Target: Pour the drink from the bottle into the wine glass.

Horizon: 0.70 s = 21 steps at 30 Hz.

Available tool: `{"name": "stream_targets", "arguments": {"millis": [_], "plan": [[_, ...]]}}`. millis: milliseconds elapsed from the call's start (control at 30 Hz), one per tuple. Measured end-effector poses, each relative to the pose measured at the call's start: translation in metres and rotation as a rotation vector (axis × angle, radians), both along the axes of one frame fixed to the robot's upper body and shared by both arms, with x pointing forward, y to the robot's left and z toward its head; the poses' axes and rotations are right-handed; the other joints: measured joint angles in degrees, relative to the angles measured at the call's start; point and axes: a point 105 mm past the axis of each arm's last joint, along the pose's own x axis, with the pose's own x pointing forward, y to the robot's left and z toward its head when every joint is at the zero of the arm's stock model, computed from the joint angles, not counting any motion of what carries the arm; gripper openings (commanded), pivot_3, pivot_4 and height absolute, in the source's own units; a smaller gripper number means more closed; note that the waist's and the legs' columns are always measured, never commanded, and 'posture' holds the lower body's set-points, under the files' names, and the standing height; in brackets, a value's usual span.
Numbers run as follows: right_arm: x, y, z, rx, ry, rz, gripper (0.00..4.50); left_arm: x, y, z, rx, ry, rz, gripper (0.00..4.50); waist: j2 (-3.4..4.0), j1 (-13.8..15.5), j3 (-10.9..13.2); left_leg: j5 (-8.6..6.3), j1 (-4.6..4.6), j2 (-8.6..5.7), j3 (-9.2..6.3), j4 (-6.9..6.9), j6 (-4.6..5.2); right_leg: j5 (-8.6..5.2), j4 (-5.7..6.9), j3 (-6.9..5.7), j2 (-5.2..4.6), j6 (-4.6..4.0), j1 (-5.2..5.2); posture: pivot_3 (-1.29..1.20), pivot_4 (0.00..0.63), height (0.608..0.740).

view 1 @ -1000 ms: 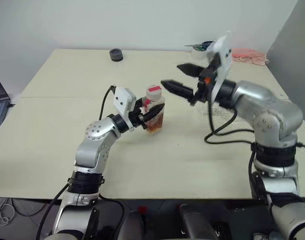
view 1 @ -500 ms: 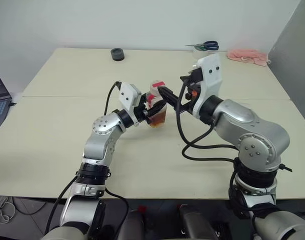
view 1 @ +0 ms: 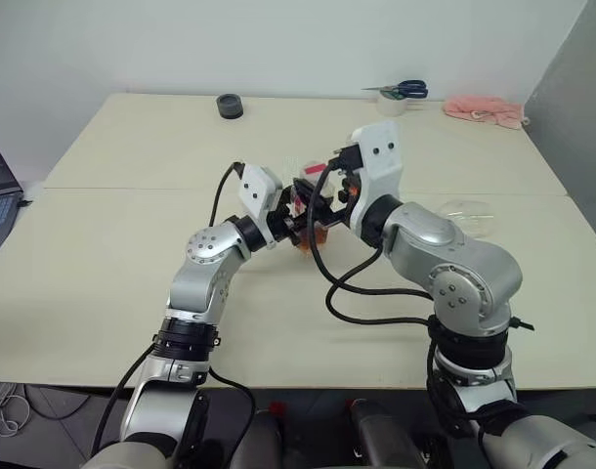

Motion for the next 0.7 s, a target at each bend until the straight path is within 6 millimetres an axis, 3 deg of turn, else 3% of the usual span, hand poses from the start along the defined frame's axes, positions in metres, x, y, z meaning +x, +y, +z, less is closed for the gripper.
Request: {"name": "stream_targets", "arguments": {"millis": [167, 200, 300, 467, 700], "plan": [[0.0028, 0.0004, -0.0016, 0.004, 0.007, -0.009, 4.50, -0.0003, -0.0009, 0.0003, -0.003, -0.001, -0.002, 1.92, 0.00, 0.00, 0.00, 0.00, 0.00, 0.00, -0.01, 0.00, 0.00, 0.00, 0.00, 0.00, 0.00, 0.00, 0.00, 0.00, 0.150, 0.740], [0.0027, 0.0008, -0.0017, 0.005, 0.007, -0.008, 4.33, -0.0003, -0.0009, 0.0003, -0.003, -0.001, -0.002, 1.92, 0.00, 0.00, 0.00, 0.00, 0.00, 0.00, -0.01, 0.00, 0.00, 0.00, 0.00, 0.00, 0.00, 0.00, 0.00, 0.00, 0.150, 0.740], [0.0025, 0.0018, -0.0011, 0.010, 0.006, -0.007, 3.61, -0.0004, -0.0012, 0.0003, -0.004, -0.001, -0.003, 1.92, 0.00, 0.00, 0.00, 0.00, 0.00, 0.00, -0.01, 0.00, 0.00, 0.00, 0.00, 0.00, 0.00, 0.00, 0.00, 0.00, 0.150, 0.740], [0.0011, 0.0052, -0.0011, 0.014, 0.007, 0.005, 1.93, -0.0008, -0.0026, 0.0002, -0.005, 0.001, -0.006, 1.92, 0.00, -0.01, 0.00, 0.00, 0.00, 0.00, -0.01, 0.00, 0.00, 0.00, 0.00, -0.01, 0.00, 0.00, 0.00, 0.00, 0.150, 0.740], [0.0017, 0.0053, -0.0011, 0.012, 0.001, 0.005, 1.86, -0.0007, -0.0024, 0.0002, -0.005, 0.003, -0.005, 1.92, 0.00, 0.00, 0.00, 0.00, 0.00, 0.00, -0.02, 0.00, 0.00, 0.00, 0.00, -0.01, 0.00, 0.00, 0.00, 0.00, 0.150, 0.740]]}}
